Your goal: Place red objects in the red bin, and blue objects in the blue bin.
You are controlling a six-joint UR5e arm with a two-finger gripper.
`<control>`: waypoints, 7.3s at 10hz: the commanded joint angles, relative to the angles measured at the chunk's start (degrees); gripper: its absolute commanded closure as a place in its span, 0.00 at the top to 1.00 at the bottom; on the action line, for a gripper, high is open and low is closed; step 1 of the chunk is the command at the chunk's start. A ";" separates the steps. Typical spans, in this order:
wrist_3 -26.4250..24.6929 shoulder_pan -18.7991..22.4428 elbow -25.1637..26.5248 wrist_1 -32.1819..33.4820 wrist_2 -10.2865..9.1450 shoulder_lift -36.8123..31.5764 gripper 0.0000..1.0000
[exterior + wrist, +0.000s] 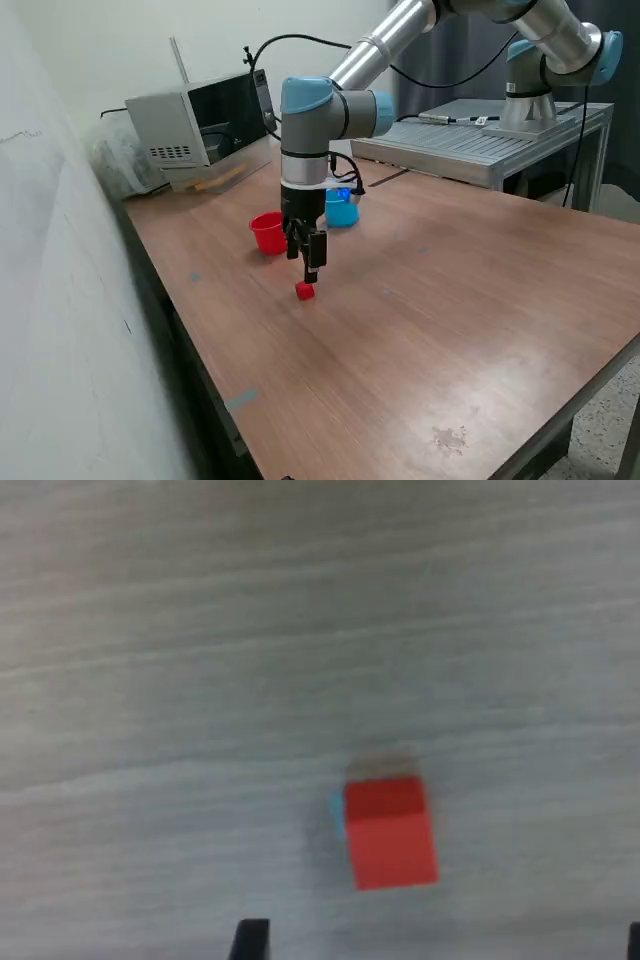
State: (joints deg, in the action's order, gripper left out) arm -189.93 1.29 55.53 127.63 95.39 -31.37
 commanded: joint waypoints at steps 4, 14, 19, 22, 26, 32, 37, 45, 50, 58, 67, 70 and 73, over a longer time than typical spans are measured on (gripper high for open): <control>1.75 -1.20 0.37 0.42 0.32 1.58 1.00; 5.44 -1.20 0.63 0.42 0.15 2.28 0.00; 9.04 -1.20 1.59 -0.19 0.32 0.37 0.00; 11.42 -1.20 12.30 -0.80 0.32 -15.52 0.00; 12.74 -9.87 13.99 -5.55 1.28 -20.57 0.00; 12.74 -14.91 11.45 -5.38 1.73 -16.54 0.00; 12.13 -14.91 7.06 -5.20 2.96 -11.26 0.00; 12.22 -15.53 7.75 -5.29 4.63 -11.95 0.00; 12.22 -15.53 8.01 -5.20 4.54 -12.48 1.00; 15.73 -10.78 19.51 -25.02 4.37 -39.58 1.00; 15.03 1.32 31.29 -43.26 -0.91 -63.72 1.00; 15.12 2.49 36.12 -43.26 -1.70 -67.66 1.00; 15.38 2.49 38.42 -50.41 -1.61 -68.91 1.00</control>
State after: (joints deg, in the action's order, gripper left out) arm -174.66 3.73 92.89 81.86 93.78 -99.68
